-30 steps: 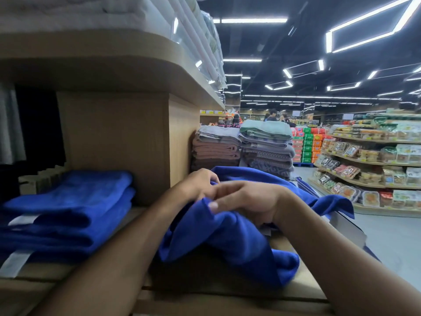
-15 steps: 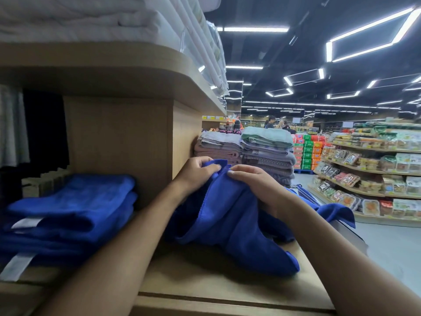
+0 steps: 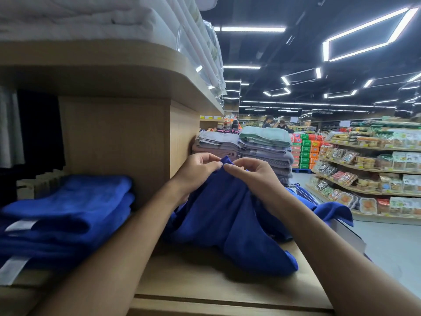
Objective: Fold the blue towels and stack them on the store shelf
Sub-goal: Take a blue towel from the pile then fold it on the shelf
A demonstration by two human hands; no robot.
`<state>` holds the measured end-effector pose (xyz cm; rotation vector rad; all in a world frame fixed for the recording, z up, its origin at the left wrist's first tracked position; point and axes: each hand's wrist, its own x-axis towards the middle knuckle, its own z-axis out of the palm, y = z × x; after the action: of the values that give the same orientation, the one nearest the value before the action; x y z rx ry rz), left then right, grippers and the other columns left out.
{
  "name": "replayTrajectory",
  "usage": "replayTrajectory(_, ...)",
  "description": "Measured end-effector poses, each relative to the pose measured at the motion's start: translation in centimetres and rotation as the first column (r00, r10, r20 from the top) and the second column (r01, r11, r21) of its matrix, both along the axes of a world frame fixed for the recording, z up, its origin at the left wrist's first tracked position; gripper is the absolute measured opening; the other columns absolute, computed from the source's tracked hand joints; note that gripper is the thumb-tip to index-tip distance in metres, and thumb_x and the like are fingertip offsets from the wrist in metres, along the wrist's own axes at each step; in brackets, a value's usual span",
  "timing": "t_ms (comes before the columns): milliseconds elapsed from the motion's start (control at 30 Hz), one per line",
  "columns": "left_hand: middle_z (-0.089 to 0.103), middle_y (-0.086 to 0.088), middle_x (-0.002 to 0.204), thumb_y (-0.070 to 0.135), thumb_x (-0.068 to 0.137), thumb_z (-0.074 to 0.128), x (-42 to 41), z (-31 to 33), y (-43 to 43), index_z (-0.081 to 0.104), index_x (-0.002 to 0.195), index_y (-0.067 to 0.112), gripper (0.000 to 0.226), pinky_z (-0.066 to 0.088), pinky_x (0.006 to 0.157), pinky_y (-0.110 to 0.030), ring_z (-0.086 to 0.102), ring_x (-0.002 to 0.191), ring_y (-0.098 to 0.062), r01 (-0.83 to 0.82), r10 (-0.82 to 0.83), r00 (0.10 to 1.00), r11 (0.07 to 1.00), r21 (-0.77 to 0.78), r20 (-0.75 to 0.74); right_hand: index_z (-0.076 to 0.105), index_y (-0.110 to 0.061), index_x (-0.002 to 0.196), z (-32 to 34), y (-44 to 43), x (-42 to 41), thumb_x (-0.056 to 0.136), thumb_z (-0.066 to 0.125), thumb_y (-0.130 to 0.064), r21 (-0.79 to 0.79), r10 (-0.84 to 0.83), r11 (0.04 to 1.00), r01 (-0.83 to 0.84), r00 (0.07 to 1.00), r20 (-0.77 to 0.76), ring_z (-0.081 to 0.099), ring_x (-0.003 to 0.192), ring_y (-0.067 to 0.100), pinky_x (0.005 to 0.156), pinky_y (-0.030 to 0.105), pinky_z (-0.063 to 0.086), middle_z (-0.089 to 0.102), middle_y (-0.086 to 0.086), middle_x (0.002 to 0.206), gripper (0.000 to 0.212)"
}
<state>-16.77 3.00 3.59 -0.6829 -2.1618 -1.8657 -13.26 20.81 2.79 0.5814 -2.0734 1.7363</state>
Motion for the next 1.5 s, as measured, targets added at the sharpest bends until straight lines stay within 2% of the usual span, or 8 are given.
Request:
replayTrajectory(200, 0.076, -0.001, 0.108, 0.042, 0.092, 0.068, 1.2, 0.4, -0.1, 0.072, 0.112, 0.021, 0.029, 0.059, 0.089, -0.034, 0.071, 0.104, -0.017, 0.183, -0.185, 0.981, 0.982, -0.04, -0.052, 0.072, -0.014, 0.075, 0.0, 0.1, -0.5, 0.086, 0.08, -0.037, -0.046, -0.122, 0.992, 0.117, 0.984, -0.127, 0.053, 0.066, 0.006, 0.059, 0.017, 0.042, 0.063, -0.004, 0.067, 0.026)
replayTrajectory(367, 0.075, -0.007, 0.108, 0.024, 0.087, 0.078, 1.4, 0.4, -0.1, 0.067, 0.113, 0.016, 0.029, 0.061, 0.084, -0.04, 0.073, 0.1, -0.023, 0.184, -0.188, 0.981, 0.979, -0.084, -0.049, 0.073, -0.019, 0.071, 0.0, 0.2, -0.7, 0.086, 0.079, -0.042, -0.063, -0.152, 0.988, 0.144, 0.975, -0.162, 0.058, 0.066, 0.007, 0.063, 0.026, 0.046, 0.068, -0.004, 0.067, 0.028)
replayTrajectory(633, 0.073, -0.003, 0.087, 0.022, 0.091, 0.073, 2.5, 1.4, -0.6, 0.07, 0.093, 0.02, 0.004, 0.052, 0.071, -0.032, 0.067, 0.08, -0.016, 0.144, -0.149, 0.987, 0.986, -0.079, -0.064, 0.069, -0.015, 0.083, 1.5, 1.1, 0.5, 0.085, 0.073, -0.01, 0.199, 0.078, 0.979, -0.036, 0.975, -0.21, 0.063, 0.072, 0.004, 0.065, 0.019, 0.046, 0.069, -0.006, 0.076, 0.006)
replayTrajectory(867, 0.075, -0.002, 0.087, 0.034, 0.082, 0.074, 7.5, 6.6, -0.4, 0.074, 0.088, 0.024, 0.011, 0.053, 0.075, -0.034, 0.066, 0.08, -0.012, 0.063, -0.101, 0.956, 0.988, -0.144, -0.276, 0.074, -0.017, 0.082, 7.5, 2.5, 5.2, 0.084, 0.076, -0.009, 0.243, 0.15, 0.965, -0.096, 0.965, -0.213, 0.063, 0.085, 0.017, 0.08, 0.039, 0.049, 0.069, 0.004, 0.084, 0.008)
replayTrajectory(1100, 0.072, -0.004, 0.097, 0.034, 0.094, 0.069, 12.9, 12.2, 2.0, 0.066, 0.097, 0.019, 0.016, 0.053, 0.075, -0.031, 0.064, 0.081, -0.012, -0.137, 0.093, 0.909, 0.987, -0.08, -0.405, 0.06, 0.001, 0.065, 12.4, 3.6, 12.5, 0.085, 0.065, -0.006, 0.495, 0.011, 0.863, 0.104, 0.974, -0.225, 0.047, 0.062, 0.009, 0.056, 0.027, 0.033, 0.053, -0.001, 0.064, 0.021)
replayTrajectory(1233, 0.067, 0.006, 0.091, 0.035, 0.095, 0.067, 15.4, 15.2, 2.7, 0.065, 0.098, 0.018, 0.018, 0.047, 0.075, -0.018, 0.062, 0.084, -0.004, -0.251, 0.209, 0.816, 0.968, -0.004, -0.539, 0.063, -0.022, 0.05, 13.4, 4.9, 15.5, 0.088, 0.067, -0.005, 0.546, 0.001, 0.835, 0.076, 0.99, -0.139, 0.051, 0.053, 0.0, 0.052, 0.014, 0.039, 0.057, -0.014, 0.056, 0.042)
replayTrajectory(1333, 0.062, 0.015, 0.082, 0.027, 0.096, 0.064, 17.1, 16.6, 2.5, 0.06, 0.093, 0.02, 0.009, 0.039, 0.068, -0.006, 0.056, 0.075, 0.013, -0.311, 0.266, 0.687, 0.949, 0.056, -0.676, 0.074, -0.024, 0.059, 13.7, 6.2, 17.6, 0.09, 0.075, -0.015, 0.583, 0.023, 0.812, 0.015, 0.998, -0.059, 0.061, 0.066, 0.008, 0.061, 0.024, 0.046, 0.068, -0.004, 0.069, 0.032)
replayTrajectory(1500, 0.064, 0.012, 0.088, 0.019, 0.095, 0.063, 18.6, 18.1, 0.4, 0.06, 0.095, 0.02, 0.003, 0.042, 0.079, -0.014, 0.059, 0.083, 0.001, -0.346, 0.322, 0.576, 0.929, 0.133, -0.751, 0.081, -0.023, 0.088, 13.0, 8.2, 20.9, 0.085, 0.081, -0.038, 0.737, -0.024, 0.676, -0.017, 0.999, 0.044, 0.076, 0.082, 0.013, 0.071, 0.029, 0.058, 0.079, -0.001, 0.091, 0.015)
